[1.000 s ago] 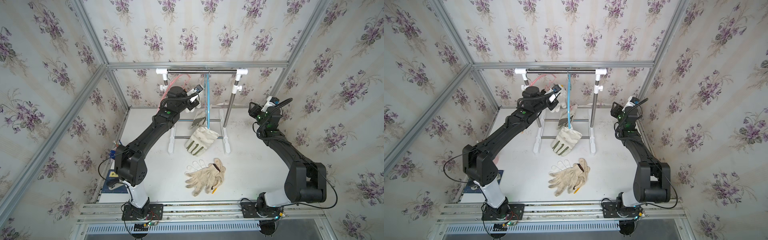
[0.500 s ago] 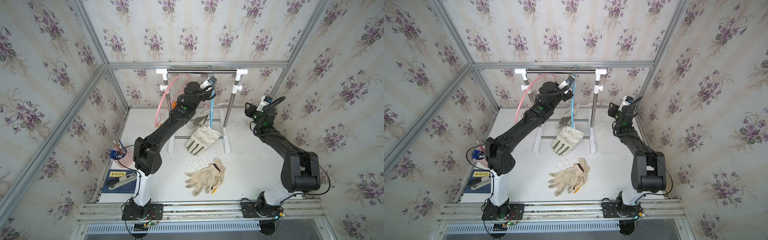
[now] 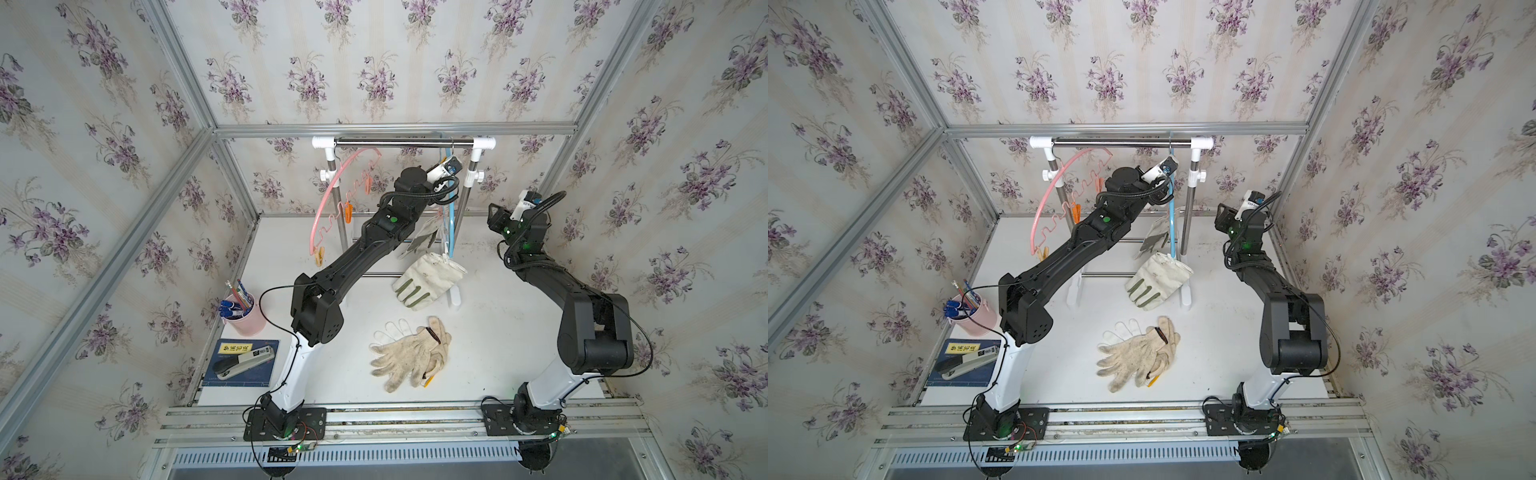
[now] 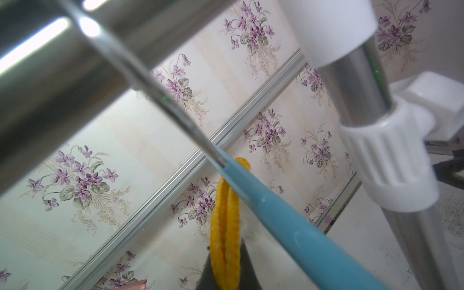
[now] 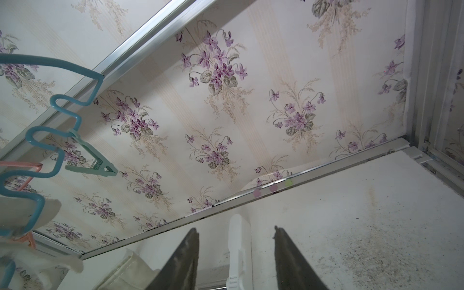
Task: Clip the gloves onto a hanger to dry
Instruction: Adjust the hanger on the clothesline.
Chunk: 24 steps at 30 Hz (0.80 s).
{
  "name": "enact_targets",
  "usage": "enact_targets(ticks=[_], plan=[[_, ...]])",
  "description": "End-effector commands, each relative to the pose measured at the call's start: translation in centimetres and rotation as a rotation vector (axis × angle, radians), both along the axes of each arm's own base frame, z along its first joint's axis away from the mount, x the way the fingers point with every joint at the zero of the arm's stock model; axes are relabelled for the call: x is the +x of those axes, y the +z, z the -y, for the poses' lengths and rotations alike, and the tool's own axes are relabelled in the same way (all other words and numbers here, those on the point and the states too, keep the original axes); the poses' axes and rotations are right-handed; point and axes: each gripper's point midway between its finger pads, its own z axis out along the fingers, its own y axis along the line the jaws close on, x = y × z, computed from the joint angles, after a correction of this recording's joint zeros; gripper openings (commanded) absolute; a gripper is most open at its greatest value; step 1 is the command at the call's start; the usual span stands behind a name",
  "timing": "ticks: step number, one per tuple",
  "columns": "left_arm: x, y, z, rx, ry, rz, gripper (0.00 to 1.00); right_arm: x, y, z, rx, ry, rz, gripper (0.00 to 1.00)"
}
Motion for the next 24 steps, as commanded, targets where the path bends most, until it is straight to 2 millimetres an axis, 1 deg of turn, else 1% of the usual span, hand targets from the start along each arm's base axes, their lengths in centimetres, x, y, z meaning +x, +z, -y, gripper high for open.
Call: enact_targets(ticks=[1, 6, 12, 14, 17, 19, 22, 24], plan=[[-0.3, 1.5, 0.6, -0.011, -0.012, 0.044, 0.0, 0.4, 0.7, -0.2, -0.013, 0.011, 0.036, 0.5], [-0.7, 1.6, 1.8, -0.019, -0.033, 0.05, 0.0, 0.9, 0.3, -0.5, -0.002, 0.028, 0.036, 0.5], [-1.4, 0.5, 3.2, 0.006, -0.061, 0.03, 0.0, 1.3, 0.1, -1.4, 0.007, 0.079, 0.046, 0.5], [-1.4, 0.0, 3.1, 0.024, -0.045, 0.025, 0.0, 1.3, 0.1, -1.7, 0.0, 0.1, 0.049, 0.5], [-1.3, -0.7, 2.0, 0.042, -0.005, 0.027, 0.0, 1.4, 0.5, -2.7, -0.02, 0.162, 0.071, 0.51], [-1.3, -0.9, 0.9, 0.043, 0.017, 0.03, 0.0, 1.3, 0.9, -3.7, -0.031, 0.226, 0.096, 0.51], [-1.7, -1.3, -1.2, 0.048, 0.044, 0.023, 0.0, 0.5, 1.8, -5.5, -0.053, 0.342, 0.153, 0.52], [-1.9, -1.6, -2.8, 0.056, 0.065, 0.013, 0.0, -0.2, 2.0, -6.5, -0.074, 0.409, 0.177, 0.52]])
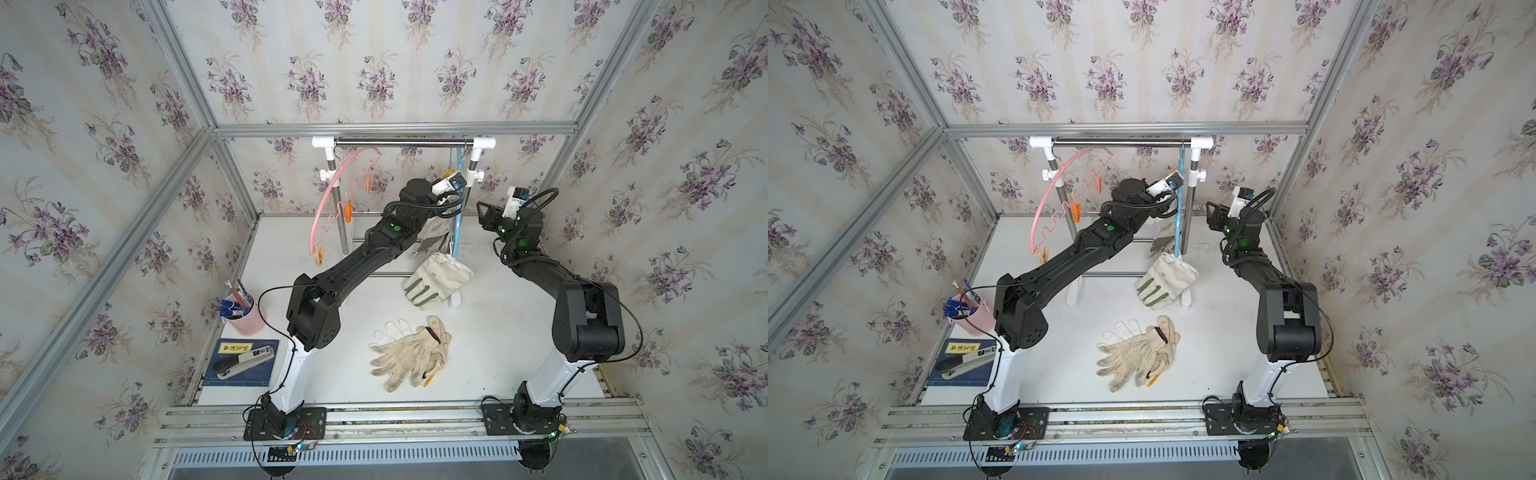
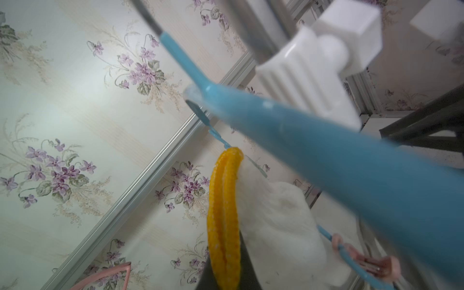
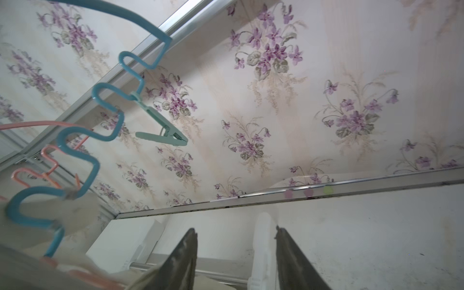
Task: Clip the gloves onto a hanger to dry
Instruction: Adjust the hanger on the clothesline, then move the clothesline to the center of the board.
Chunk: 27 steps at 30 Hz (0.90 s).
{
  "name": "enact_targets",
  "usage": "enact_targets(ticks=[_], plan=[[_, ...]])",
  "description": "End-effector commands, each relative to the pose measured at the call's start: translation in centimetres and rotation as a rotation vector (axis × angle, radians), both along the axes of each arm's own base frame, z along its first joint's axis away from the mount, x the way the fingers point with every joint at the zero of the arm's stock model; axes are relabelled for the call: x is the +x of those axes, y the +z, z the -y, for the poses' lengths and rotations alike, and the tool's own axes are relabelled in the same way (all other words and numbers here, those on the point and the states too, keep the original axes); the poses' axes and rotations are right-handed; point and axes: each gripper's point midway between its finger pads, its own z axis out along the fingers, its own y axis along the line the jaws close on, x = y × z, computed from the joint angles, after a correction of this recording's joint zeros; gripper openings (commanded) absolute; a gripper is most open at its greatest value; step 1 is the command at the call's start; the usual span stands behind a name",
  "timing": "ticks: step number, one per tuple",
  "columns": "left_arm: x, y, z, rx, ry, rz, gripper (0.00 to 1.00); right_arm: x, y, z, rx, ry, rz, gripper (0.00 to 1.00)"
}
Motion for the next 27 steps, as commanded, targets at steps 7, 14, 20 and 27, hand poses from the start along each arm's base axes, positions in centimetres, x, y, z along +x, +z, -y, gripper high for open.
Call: enact_targets(ticks=[7, 14, 20, 27], plan=[[-0.9, 0.9, -7.5, -0.038, 0.108, 0.029, 0.04, -4.0, 3.1, -4.1, -0.057, 0.266, 0.193, 0.53], [-0.9, -1.3, -9.7, -0.04, 0.128, -0.024, 0.0, -5.7, 3.2, -7.4, -0.168, 0.34, 0.232, 0.55], [-1.1, -2.1, -9.8, -0.036, 0.123, -0.04, 0.0, -4.3, 4.2, -7.2, -0.178, 0.275, 0.249, 0.56], [-1.2, -2.5, -10.2, -0.03, 0.124, -0.046, 0.0, -2.9, 4.6, -7.2, -0.2, 0.244, 0.261, 0.56]])
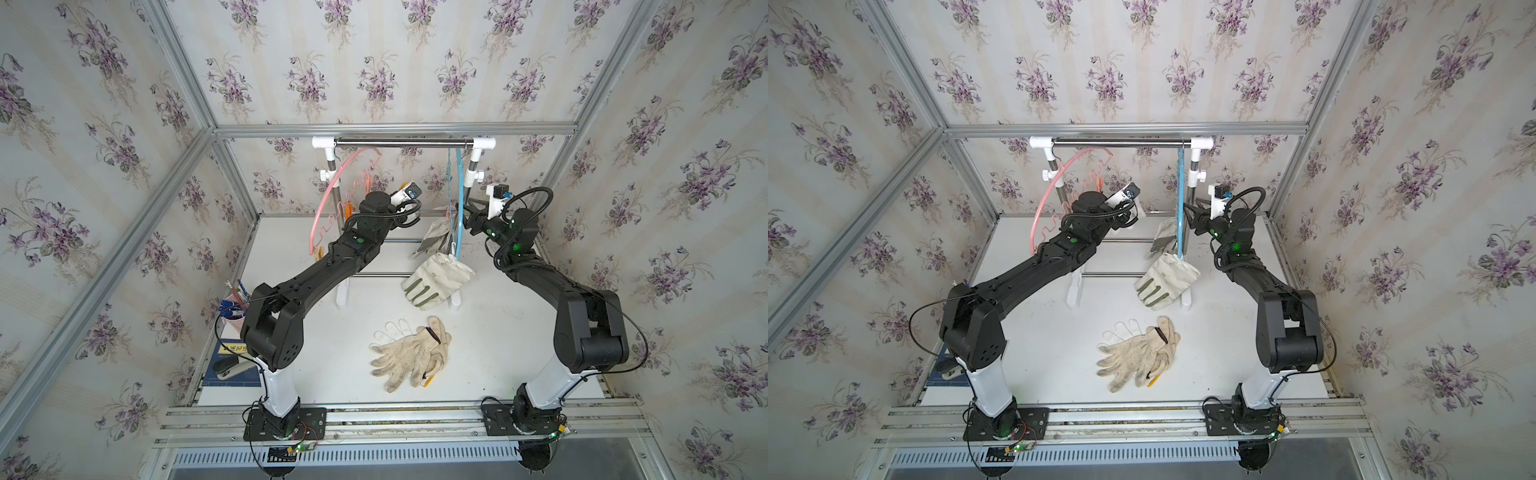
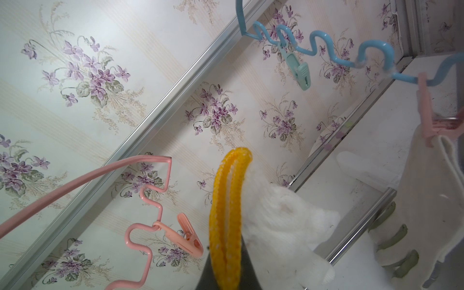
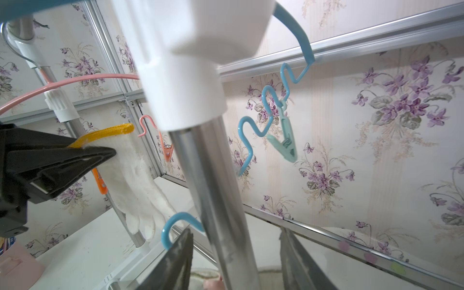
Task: Clip the gloves onto a hanger to dry
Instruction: Move the clothesline to the center of the board.
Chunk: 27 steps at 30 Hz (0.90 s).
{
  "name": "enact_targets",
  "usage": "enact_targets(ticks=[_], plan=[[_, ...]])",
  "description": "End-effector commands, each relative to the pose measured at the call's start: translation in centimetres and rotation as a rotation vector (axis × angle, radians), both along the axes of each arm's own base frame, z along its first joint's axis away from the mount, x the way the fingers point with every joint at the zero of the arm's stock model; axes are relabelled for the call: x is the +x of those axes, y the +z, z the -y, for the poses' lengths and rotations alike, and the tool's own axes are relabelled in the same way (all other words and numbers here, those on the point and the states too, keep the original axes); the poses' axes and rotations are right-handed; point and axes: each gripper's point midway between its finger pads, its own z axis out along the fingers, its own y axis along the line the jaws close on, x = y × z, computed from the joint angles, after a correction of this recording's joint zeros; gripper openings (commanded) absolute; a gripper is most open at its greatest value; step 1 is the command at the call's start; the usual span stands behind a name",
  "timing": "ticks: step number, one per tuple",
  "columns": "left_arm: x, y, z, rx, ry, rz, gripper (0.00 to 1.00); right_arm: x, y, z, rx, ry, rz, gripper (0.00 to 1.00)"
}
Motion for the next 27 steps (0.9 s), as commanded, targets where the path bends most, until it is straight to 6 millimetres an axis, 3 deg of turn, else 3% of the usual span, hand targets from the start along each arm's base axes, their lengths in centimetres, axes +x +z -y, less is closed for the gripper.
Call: enact_targets(ticks=[1, 14, 22, 27], plan=[[0.0, 1.1, -0.2, -0.028, -0.005, 0.034, 0.0, 0.8, 0.2, 0.0, -0.028, -0.026, 0.029, 0.56], [-0.3, 0.6, -1.2, -0.02, 0.012, 0.024, 0.0, 3.4, 0.2, -0.9, -0.04, -0.04, 0.093, 0.53], [-0.3, 0.4, -1.8, -0.012, 0.024, 0.021, 0.0, 3.0, -0.1, -1.7, -0.036, 0.01, 0.099, 0.2], [-0.6, 0.6, -1.9, -0.016, 0.024, 0.024, 0.0, 2.0, -0.3, -2.0, -0.02, 0.04, 0.096, 0.13]])
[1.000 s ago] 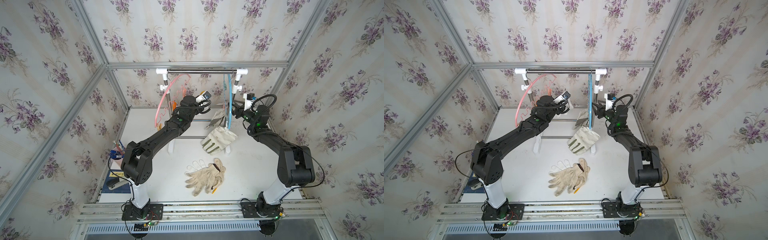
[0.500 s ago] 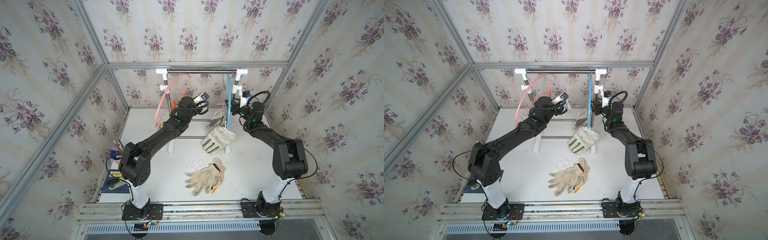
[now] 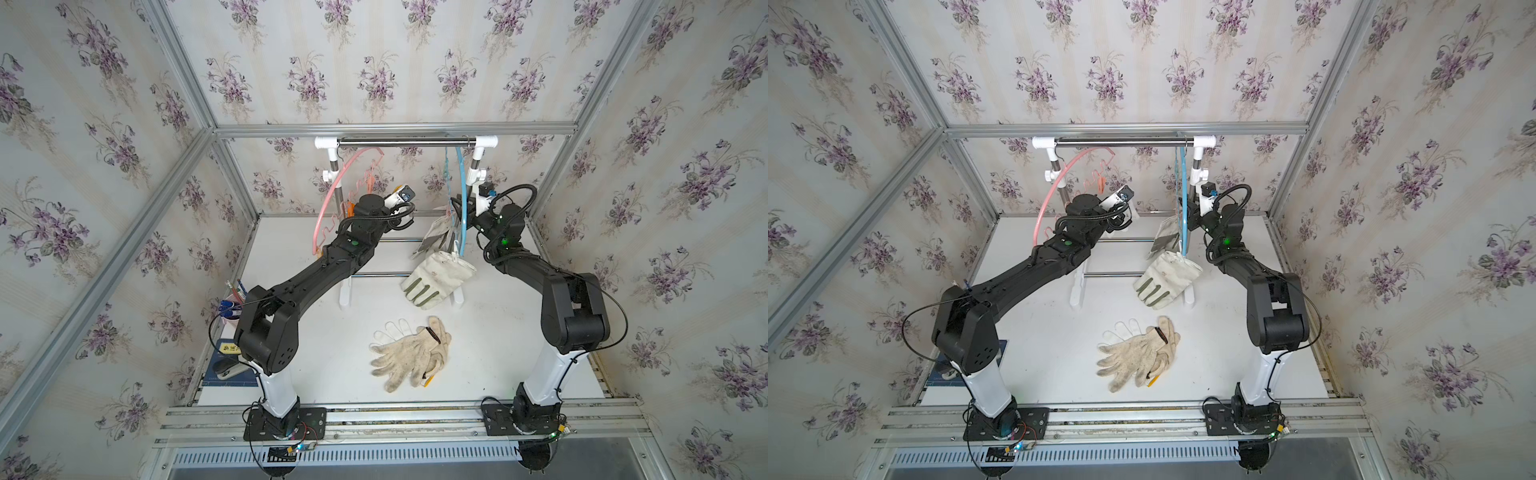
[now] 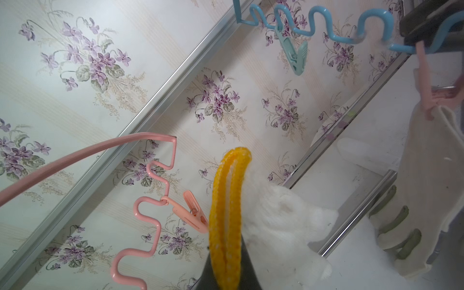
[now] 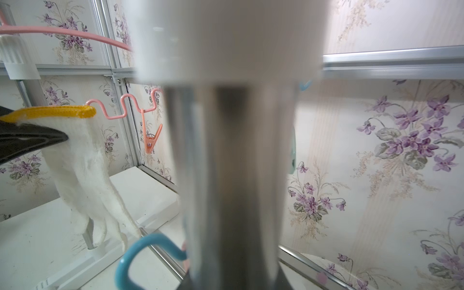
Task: Clip the gloves onto a hanger to dry
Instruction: Move the clothesline to the center of the board.
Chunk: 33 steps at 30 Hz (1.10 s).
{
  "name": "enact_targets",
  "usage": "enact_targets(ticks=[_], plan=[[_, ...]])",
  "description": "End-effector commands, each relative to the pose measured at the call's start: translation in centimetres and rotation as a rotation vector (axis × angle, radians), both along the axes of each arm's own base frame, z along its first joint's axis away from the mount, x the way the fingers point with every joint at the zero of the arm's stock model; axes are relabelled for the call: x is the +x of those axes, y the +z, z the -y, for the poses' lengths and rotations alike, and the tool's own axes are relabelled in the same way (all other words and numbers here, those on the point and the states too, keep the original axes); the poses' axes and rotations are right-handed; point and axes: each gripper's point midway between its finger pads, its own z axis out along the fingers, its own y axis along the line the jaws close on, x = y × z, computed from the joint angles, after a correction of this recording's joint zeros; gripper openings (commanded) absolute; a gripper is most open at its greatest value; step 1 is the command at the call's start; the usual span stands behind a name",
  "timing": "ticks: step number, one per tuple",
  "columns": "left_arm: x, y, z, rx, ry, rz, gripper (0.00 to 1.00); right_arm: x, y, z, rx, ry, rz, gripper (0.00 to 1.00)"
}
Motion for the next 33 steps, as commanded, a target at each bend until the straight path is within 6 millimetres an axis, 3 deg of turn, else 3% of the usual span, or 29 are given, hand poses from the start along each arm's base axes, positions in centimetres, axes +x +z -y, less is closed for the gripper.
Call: enact_targets(ticks=[1, 17, 24, 31, 33], plan=[[-0.2, 1.6, -0.3, -0.026, 0.008, 0.044, 0.0, -1.0, 0.9, -0.5, 0.096, 0.055, -0.039, 0.12], [-1.9, 2.8, -1.3, -0.048, 0.005, 0.057, 0.0, -8.0, 0.6, -3.4, 0.033, 0.171, -0.058, 0.09], [-3.5, 2.9, -1.9, -0.067, -0.007, 0.053, 0.0, -12.0, 0.8, -3.9, 0.021, 0.177, -0.057, 0.09], [-4.7, 2.6, -1.6, -0.095, -0.053, 0.026, 0.0, -14.1, 0.7, -3.3, -0.009, 0.152, -0.055, 0.09], [-4.8, 2.4, -1.1, -0.114, -0.082, 0.003, 0.0, -14.2, 0.5, -3.1, -0.013, 0.138, -0.07, 0.19]])
